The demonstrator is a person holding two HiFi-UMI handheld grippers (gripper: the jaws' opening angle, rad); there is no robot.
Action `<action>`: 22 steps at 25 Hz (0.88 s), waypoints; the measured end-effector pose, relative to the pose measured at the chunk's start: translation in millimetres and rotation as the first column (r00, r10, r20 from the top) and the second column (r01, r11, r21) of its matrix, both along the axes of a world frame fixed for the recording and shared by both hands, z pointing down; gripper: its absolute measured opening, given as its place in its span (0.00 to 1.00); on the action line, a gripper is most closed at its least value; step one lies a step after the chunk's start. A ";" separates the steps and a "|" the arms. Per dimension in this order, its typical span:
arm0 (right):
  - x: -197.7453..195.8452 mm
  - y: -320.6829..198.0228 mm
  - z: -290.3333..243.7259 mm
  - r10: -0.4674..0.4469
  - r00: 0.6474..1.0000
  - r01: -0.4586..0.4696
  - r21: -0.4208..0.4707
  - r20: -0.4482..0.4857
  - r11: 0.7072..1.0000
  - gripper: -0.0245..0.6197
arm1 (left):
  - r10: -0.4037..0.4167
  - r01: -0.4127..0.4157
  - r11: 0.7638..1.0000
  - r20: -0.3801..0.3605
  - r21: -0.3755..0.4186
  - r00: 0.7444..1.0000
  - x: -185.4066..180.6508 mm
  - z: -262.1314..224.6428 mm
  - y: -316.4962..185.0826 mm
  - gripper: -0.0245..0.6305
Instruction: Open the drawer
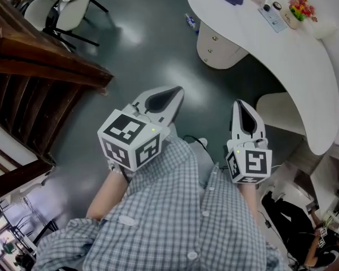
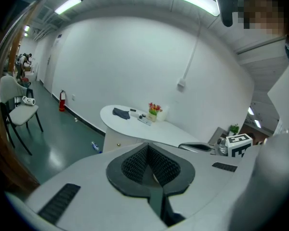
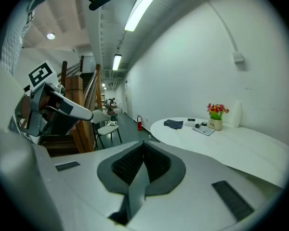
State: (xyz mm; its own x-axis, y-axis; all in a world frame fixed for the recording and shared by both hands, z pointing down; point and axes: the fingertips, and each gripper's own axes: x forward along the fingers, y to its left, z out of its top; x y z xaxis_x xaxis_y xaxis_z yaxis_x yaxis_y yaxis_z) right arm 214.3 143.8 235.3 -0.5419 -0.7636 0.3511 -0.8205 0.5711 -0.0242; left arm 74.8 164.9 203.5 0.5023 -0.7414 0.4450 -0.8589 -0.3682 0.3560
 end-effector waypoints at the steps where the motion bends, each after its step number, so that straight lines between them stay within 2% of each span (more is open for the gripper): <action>1: -11.5 -5.9 -1.0 -0.001 1.000 0.001 0.001 0.000 1.000 0.05 | 0.001 -0.001 1.000 0.001 -0.002 1.000 -11.1 -0.4 -4.8 0.04; 13: -130.9 -51.5 -1.5 -0.006 1.000 0.006 -0.007 -0.010 1.000 0.05 | 0.008 -0.008 1.000 0.004 -0.010 1.000 -130.3 1.3 -51.9 0.04; 17: -151.8 -55.8 1.9 0.016 1.000 -0.016 -0.021 -0.019 1.000 0.05 | 0.033 -0.033 0.999 -0.002 -0.020 0.999 -151.2 6.7 -61.2 0.04; 22: -160.5 -59.0 10.4 0.029 0.999 -0.031 -0.044 -0.035 0.999 0.05 | 0.052 -0.052 0.998 -0.016 -0.029 0.999 -158.5 14.2 -71.9 0.04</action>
